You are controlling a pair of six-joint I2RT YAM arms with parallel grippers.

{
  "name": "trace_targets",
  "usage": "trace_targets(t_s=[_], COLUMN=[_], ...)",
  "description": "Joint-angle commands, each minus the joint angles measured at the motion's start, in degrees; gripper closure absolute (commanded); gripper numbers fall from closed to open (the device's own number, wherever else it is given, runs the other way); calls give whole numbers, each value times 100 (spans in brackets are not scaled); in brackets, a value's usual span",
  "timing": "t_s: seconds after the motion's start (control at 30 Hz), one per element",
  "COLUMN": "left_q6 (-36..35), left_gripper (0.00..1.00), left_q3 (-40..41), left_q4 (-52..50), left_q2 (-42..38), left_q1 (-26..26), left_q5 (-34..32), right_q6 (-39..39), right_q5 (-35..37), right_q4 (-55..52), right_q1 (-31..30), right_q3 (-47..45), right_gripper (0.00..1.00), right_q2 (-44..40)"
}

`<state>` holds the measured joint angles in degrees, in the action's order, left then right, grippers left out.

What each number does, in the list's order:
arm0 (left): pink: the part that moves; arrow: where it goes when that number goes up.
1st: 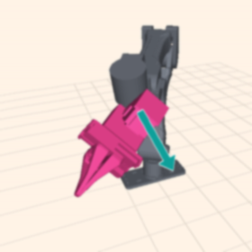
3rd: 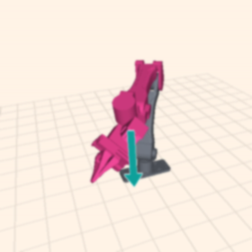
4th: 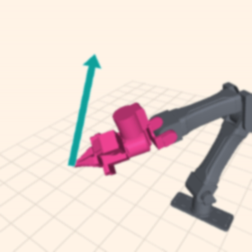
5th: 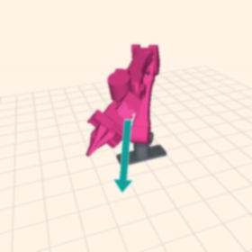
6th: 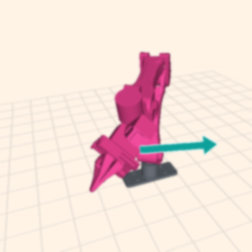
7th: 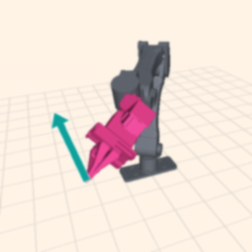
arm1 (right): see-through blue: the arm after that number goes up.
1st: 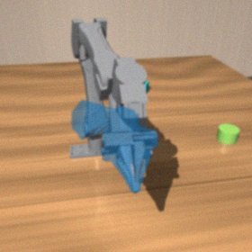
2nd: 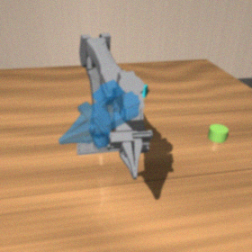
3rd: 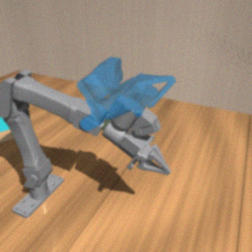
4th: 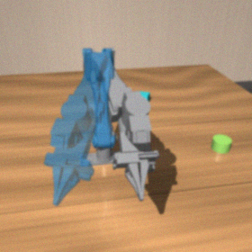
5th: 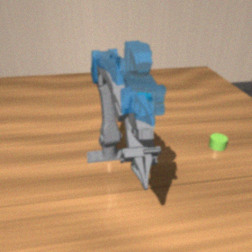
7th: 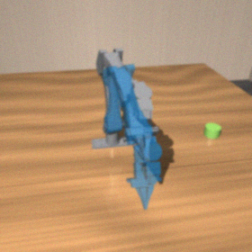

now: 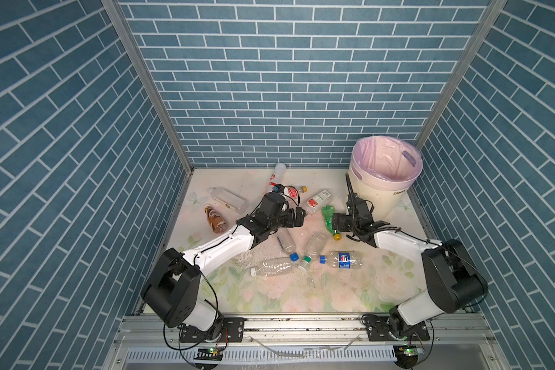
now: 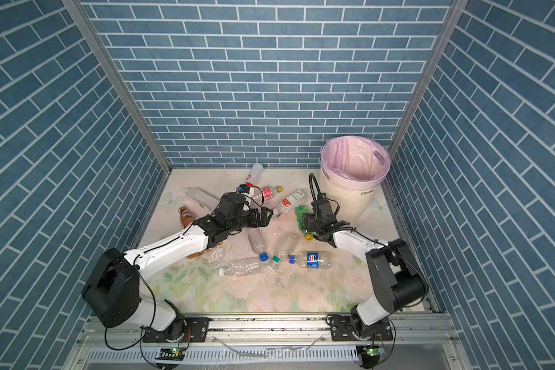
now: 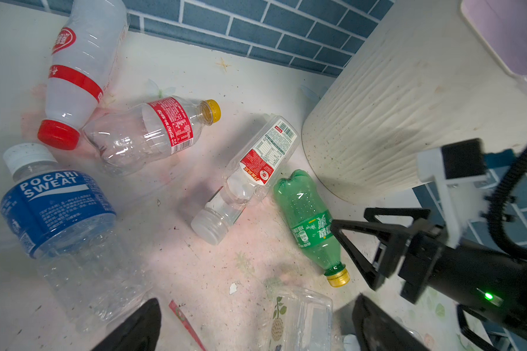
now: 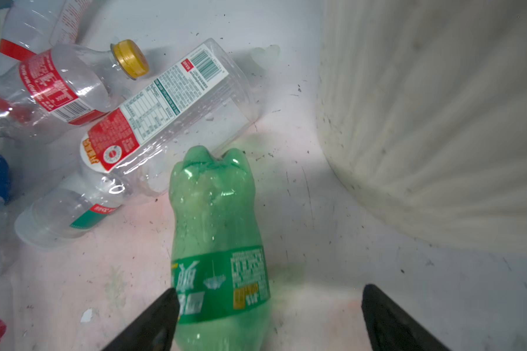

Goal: Throw the plastic bottles in the bin
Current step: Pick up the plastic bottle from the center of the table.

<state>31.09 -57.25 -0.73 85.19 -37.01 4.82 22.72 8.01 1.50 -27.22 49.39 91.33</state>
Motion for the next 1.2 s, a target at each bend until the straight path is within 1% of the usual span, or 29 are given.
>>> trace_targets(t_s=[0.0, 0.1, 0.3, 0.4, 0.47, 0.53, 0.6, 0.73, 0.83, 0.9, 0.93, 1.07, 1.17], left_q6=[80, 81, 80, 72, 64, 64, 55, 2, -46, -64, -68, -93, -181], left_gripper=[1, 1, 1, 1, 1, 1, 1, 1, 1, 1, 1, 1, 1], left_q3=[48, -20, -23, -14, -5, 12, 5, -145, -356, -480, -541, -715, -793], left_q4=[-45, -115, -208, -232, -256, -261, -261, -312, -379, -344, -332, -126, 118], left_q2=[-97, -45, -22, -24, -25, -24, -21, -28, -62, -120, -172, -410, -575], left_q1=[7, 7, 10, 8, 7, 10, 5, 10, 10, 3, 10, 10, 9], left_q5=[56, 87, -17, -13, -10, -23, -21, 85, 81, 42, 19, -99, -181], right_q6=[-236, -335, -469, -492, -512, -548, -582, -563, -562, -597, -631, -746, -928], right_q5=[51, 13, -22, 35, 51, 42, 49, 43, -5, -2, -1, -48, 12], right_q4=[-149, -325, -650, -799, -888, -974, -1064, -1243, -1508, -1712, -1837, -2209, -2541], right_q1=[-70, -114, -158, -160, -154, -163, -169, -165, -193, -230, -258, -324, -385], right_q3=[420, 708, 1179, 1324, 1380, 1435, 1480, 1528, 1693, 1832, 1926, 2362, 2921], right_gripper=[9, 16, 22, 27, 28, 34, 43, 51, 58, 60, 63, 65, 66], right_q2=[353, 660, 1193, 1378, 1469, 1544, 1557, 1247, 835, 558, 404, -208, -599])
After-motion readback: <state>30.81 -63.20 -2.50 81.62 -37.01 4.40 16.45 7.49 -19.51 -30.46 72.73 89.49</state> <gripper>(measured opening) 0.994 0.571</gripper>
